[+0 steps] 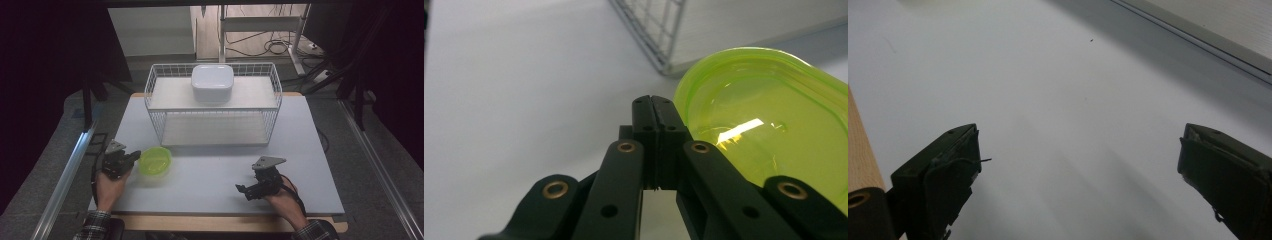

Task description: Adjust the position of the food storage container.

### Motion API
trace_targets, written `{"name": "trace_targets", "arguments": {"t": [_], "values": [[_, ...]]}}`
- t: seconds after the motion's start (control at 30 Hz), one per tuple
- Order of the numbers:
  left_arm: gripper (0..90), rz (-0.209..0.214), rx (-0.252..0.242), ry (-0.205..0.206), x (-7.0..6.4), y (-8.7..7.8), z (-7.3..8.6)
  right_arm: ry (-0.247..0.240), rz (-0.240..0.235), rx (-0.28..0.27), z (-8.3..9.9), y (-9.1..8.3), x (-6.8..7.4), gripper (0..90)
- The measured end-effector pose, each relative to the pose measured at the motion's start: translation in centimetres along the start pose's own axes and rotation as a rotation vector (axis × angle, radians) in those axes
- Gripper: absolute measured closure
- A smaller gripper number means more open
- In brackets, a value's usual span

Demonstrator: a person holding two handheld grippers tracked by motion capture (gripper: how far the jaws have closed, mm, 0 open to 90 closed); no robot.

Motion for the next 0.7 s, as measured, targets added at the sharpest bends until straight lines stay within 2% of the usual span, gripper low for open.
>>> {"name": "trace_targets", "arguments": {"t": [0.33,0.37,0.57,0.7], "values": [[89.9,0.079,0.011,-0.023,-2.5,1.0,-0.1,-0.004,-0.002,0.012,0.1,0.2,0.1,3.6],[89.9,0.097,0.014,-0.024,-3.1,1.3,-0.1,-0.004,-0.002,0.012,0.1,0.3,0.1,3.6],[89.9,0.158,0.031,0.015,-5.6,2.2,-0.3,-0.004,-0.003,0.020,0.2,0.4,0.2,3.6],[89.8,0.151,0.027,0.037,-5.8,2.1,-0.5,-0.004,-0.001,0.020,0.3,0.4,0.1,3.6]]}}
Point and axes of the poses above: each handheld gripper's, and its own axes: y roughly forward along the jaws, z roughly out of its underside, x roughly to its left, the point moved 9 cm from there along y, roughly forward along the jaws, and after that the axes turned 10 degrees about -y, right-handed, at the moved point
